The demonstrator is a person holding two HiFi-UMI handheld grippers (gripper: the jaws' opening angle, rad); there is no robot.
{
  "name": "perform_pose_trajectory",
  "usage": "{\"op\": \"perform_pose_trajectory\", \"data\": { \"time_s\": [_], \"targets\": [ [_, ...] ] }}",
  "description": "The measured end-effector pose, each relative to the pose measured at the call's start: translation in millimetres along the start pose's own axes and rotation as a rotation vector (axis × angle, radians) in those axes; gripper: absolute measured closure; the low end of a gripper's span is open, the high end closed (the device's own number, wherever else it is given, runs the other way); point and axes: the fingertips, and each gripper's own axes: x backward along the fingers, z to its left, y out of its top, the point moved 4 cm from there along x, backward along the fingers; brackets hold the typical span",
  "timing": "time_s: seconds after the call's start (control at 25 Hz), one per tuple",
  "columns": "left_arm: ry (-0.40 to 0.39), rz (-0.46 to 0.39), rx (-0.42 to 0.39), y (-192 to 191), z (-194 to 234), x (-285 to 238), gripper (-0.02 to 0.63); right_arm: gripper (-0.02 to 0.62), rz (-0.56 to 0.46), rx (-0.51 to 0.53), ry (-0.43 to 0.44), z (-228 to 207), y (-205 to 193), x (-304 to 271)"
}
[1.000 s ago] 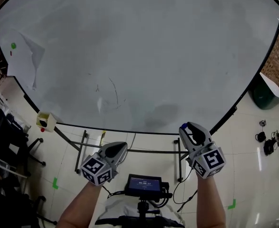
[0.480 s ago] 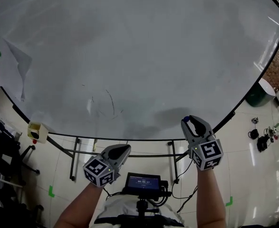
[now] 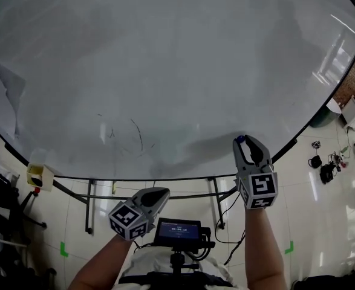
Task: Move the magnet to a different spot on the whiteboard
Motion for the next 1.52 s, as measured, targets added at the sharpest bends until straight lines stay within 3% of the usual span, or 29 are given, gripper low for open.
{"op": "perform_pose_trajectory", "data": {
  "time_s": [0.28,0.88,1.2,1.52],
  "targets": [
    [-0.004,-0.008,-0.018,1.9,19.2,9.2,0.600,0.442,-0.070,0.014,-0.042,7.6,13.0,-11.6],
    [-0.019,-0.005,0.009,-3.4,39.9,18.1,0.600,0.442,-0.016,0.100,-0.109,19.4,1.6,-25.1],
    [-0.040,-0.017,0.037,-8.7,45.3,9.7,0.600,0.439,-0.010,0.133,-0.089,20.8,10.3,-30.0],
    [-0.048,0.031,0.061,-31.8,34.1,4.5,0.600,0.417,-0.008,0.103,-0.073,17.1,-0.5,-12.5]
  ]
}}
